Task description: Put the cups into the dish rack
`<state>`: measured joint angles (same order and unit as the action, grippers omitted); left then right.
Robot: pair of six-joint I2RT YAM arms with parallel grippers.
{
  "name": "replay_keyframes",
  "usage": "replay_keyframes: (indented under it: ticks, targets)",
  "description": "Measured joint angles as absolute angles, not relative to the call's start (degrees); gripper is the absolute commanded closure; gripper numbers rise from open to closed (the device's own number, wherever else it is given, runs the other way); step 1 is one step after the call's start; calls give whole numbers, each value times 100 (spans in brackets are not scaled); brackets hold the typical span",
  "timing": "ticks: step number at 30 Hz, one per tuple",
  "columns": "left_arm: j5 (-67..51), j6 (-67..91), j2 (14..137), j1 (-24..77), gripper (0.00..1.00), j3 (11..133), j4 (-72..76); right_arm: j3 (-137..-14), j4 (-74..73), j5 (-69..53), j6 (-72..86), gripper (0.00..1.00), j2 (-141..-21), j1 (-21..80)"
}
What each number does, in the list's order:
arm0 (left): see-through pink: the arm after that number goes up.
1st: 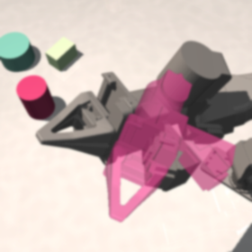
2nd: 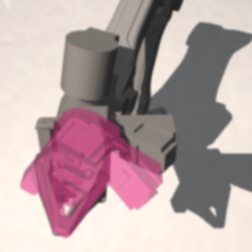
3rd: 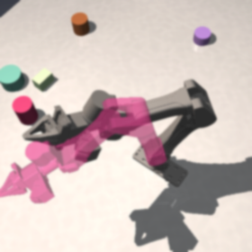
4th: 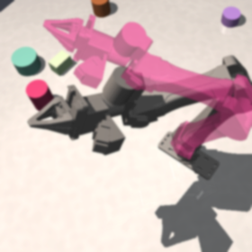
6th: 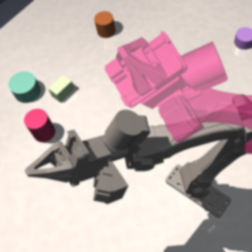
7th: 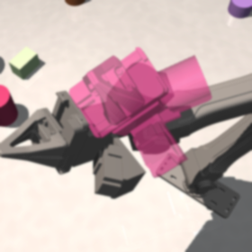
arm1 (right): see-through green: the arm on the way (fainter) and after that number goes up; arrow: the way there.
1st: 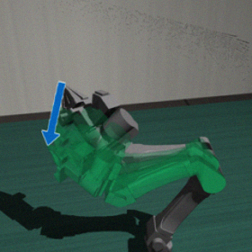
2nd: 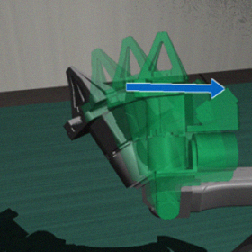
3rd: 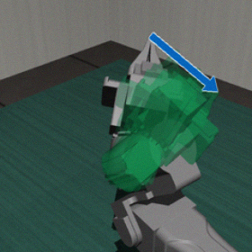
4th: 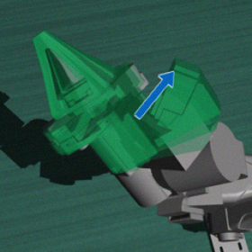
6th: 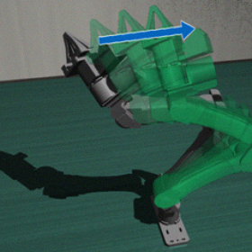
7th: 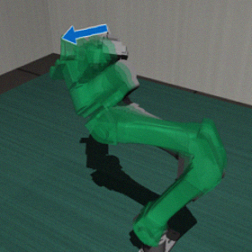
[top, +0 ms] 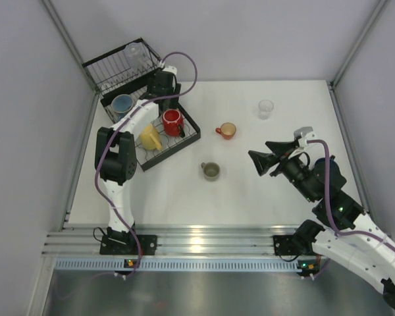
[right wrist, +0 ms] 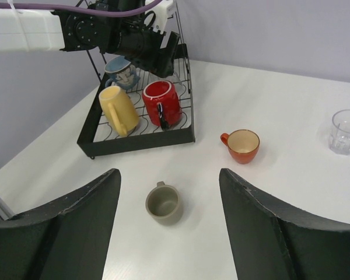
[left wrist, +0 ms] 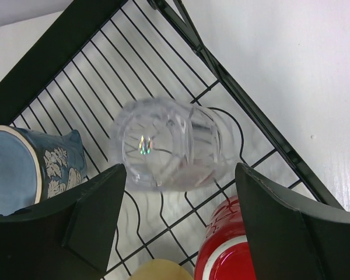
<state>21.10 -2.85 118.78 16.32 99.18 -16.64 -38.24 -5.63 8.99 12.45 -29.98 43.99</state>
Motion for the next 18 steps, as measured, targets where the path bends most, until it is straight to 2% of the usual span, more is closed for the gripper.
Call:
replay_keyframes:
  ticks: [2,5,18]
  targets:
    - [2110,-285,11878,1632,13,9918,-1658,-3824,-563,899,1245,31,-2998,4399]
    - [2108,-263,11878,1632,13,9918,-1651,-3824,-563,899,1245,31,-2998,4399]
    - [1911,-113,11850,1732,20,9907,-1649,-3837,-711,926,1243,31,-2998,4399]
